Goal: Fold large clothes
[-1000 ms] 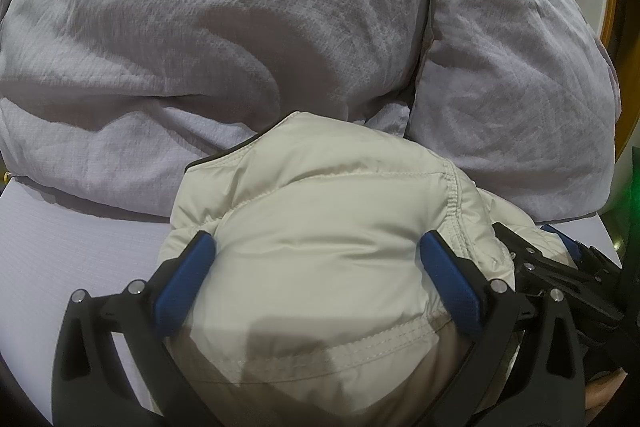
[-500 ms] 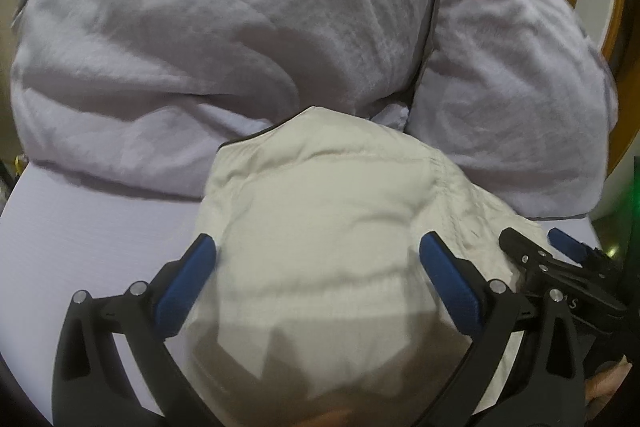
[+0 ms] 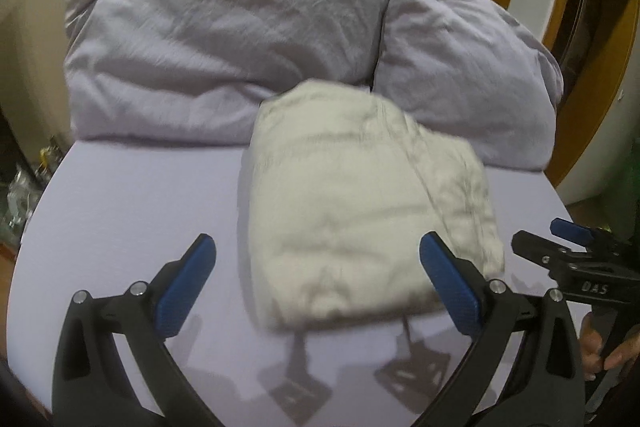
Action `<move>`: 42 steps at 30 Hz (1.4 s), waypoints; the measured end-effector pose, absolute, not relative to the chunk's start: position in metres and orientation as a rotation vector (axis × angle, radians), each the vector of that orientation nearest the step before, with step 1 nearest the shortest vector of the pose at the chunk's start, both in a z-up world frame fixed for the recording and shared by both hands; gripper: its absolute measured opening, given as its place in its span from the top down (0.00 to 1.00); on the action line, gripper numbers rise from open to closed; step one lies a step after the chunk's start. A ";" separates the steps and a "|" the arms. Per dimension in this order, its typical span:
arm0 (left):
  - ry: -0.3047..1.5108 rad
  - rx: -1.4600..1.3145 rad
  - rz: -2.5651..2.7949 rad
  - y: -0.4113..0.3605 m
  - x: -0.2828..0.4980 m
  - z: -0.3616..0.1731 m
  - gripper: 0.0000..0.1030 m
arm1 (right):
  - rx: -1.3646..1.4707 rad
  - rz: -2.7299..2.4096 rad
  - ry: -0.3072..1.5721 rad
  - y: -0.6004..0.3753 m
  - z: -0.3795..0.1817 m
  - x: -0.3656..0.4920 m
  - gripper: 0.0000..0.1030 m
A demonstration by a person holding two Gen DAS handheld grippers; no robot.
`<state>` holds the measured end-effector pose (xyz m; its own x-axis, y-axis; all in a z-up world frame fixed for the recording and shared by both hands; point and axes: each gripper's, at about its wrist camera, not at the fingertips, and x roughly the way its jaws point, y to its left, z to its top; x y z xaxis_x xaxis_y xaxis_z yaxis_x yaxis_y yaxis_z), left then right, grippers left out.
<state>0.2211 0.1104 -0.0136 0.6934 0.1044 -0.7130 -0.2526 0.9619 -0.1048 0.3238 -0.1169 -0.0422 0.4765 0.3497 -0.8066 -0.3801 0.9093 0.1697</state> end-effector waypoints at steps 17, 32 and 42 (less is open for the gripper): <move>0.822 -0.281 0.163 0.077 0.133 -0.025 0.02 | 0.007 0.447 1.001 -0.145 -0.051 0.241 0.01; 0.808 -0.309 0.153 0.068 0.116 -0.026 0.02 | 0.031 0.476 0.968 -0.148 -0.048 0.225 0.01; 0.804 -0.309 0.150 0.067 0.113 -0.025 0.02 | 0.042 0.477 0.962 -0.149 -0.047 0.223 0.01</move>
